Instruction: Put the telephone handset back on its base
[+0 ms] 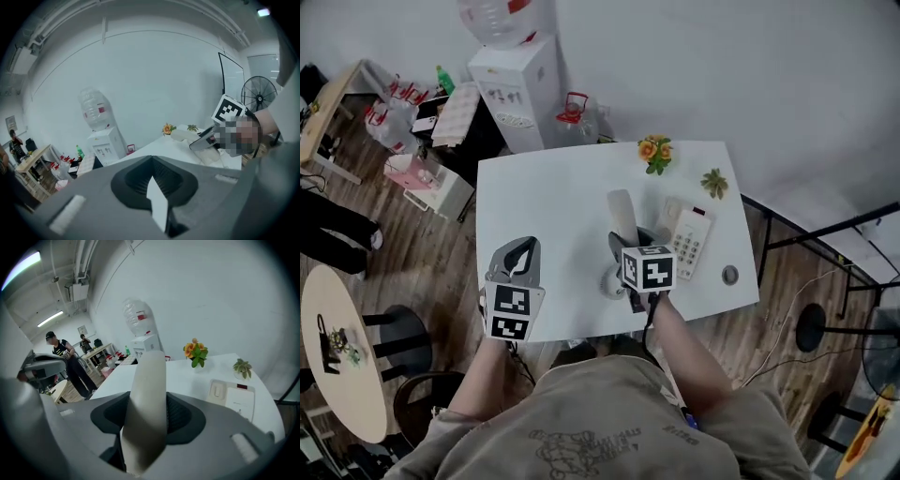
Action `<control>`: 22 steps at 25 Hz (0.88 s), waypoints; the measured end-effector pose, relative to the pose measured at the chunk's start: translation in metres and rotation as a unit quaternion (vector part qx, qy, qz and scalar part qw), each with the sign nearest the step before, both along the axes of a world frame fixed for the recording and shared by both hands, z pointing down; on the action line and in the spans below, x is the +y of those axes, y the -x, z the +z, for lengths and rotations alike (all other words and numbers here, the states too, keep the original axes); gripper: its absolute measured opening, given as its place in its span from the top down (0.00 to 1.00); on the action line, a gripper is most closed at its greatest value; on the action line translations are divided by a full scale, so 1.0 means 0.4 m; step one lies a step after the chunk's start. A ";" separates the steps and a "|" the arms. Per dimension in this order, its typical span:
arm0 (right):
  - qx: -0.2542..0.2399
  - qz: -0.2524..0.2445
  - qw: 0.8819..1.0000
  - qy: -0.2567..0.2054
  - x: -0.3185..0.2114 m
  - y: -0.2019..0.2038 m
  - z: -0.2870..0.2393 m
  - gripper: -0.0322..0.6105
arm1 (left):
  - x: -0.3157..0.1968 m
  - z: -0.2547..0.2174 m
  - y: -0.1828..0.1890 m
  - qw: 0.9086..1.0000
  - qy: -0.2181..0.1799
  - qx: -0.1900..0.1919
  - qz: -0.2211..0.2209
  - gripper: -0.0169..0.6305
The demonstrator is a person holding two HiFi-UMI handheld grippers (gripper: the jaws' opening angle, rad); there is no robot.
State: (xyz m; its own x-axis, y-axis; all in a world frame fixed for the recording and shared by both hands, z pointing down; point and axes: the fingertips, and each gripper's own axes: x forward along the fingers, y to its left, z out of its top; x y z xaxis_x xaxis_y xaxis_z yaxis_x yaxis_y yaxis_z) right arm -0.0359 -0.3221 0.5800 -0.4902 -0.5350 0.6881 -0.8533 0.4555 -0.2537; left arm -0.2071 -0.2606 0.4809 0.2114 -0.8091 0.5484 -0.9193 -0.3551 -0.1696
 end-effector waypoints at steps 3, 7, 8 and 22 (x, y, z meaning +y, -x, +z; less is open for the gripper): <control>-0.006 0.045 0.999 -0.005 -0.009 -0.059 -0.010 0.57 | -0.022 -0.010 -0.043 1.000 -0.003 0.001 0.020 0.97; -0.011 0.109 0.994 -0.005 -0.028 -0.153 -0.007 0.57 | -0.047 -0.005 -0.105 0.999 0.000 0.007 0.045 0.97; -0.008 0.121 0.993 -0.003 -0.034 -0.176 -0.001 0.57 | -0.054 0.000 -0.122 0.999 0.002 0.010 0.051 0.97; 0.009 0.275 0.960 0.057 -0.070 -0.343 0.186 0.57 | -0.061 0.122 -0.281 0.990 0.072 0.032 0.119 0.97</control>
State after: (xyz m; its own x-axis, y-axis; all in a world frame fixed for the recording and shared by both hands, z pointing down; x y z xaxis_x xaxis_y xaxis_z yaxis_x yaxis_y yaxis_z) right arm 0.1013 -0.3501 0.6543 -0.1434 -0.6310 0.7624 -0.9613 -0.0943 -0.2588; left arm -0.0946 -0.2849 0.5299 0.4254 -0.6459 0.6339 -0.8136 -0.5797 -0.0446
